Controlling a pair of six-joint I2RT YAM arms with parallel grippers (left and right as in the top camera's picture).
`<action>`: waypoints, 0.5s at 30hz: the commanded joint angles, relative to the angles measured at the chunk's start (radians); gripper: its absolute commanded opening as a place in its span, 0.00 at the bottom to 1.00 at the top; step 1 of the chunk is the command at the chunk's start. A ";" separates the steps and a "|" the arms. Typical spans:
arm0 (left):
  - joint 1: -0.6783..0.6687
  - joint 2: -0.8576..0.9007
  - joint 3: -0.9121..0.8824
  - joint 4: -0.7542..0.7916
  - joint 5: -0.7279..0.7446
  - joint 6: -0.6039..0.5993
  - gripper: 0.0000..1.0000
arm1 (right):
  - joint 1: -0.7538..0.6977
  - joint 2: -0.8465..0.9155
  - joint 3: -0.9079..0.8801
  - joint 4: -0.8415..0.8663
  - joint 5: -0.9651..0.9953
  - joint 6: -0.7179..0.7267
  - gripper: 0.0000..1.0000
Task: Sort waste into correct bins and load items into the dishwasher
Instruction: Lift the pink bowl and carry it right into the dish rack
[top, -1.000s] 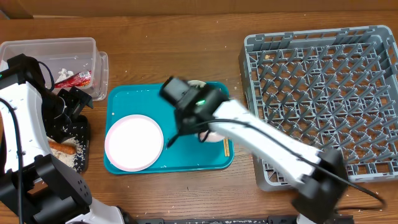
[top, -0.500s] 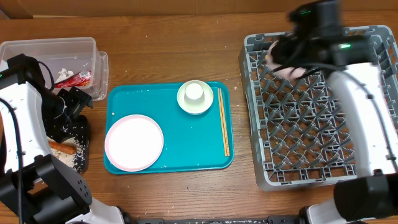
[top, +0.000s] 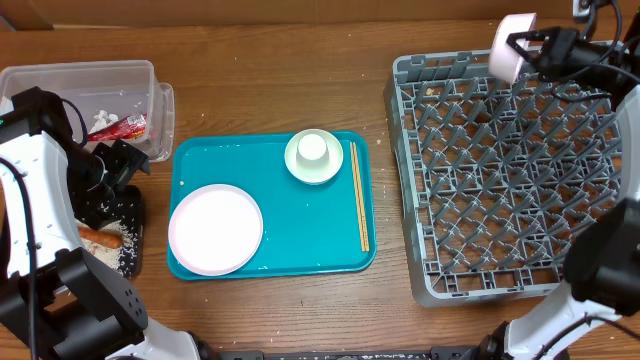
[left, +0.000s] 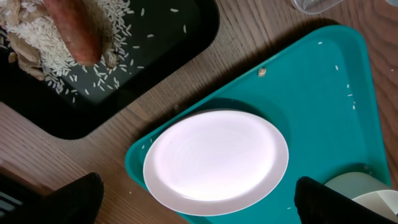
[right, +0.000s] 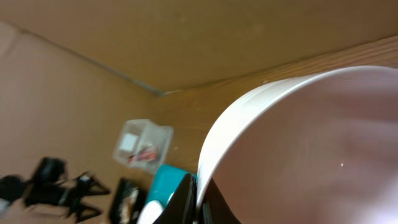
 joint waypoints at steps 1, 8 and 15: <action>0.004 0.002 -0.004 0.000 0.004 -0.013 1.00 | 0.002 0.051 0.010 0.008 -0.136 -0.016 0.04; 0.004 0.002 -0.004 0.000 0.004 -0.012 1.00 | 0.002 0.153 0.008 0.003 -0.136 -0.016 0.04; 0.004 0.002 -0.004 0.000 0.004 -0.012 1.00 | -0.005 0.162 0.003 -0.045 -0.031 -0.008 0.04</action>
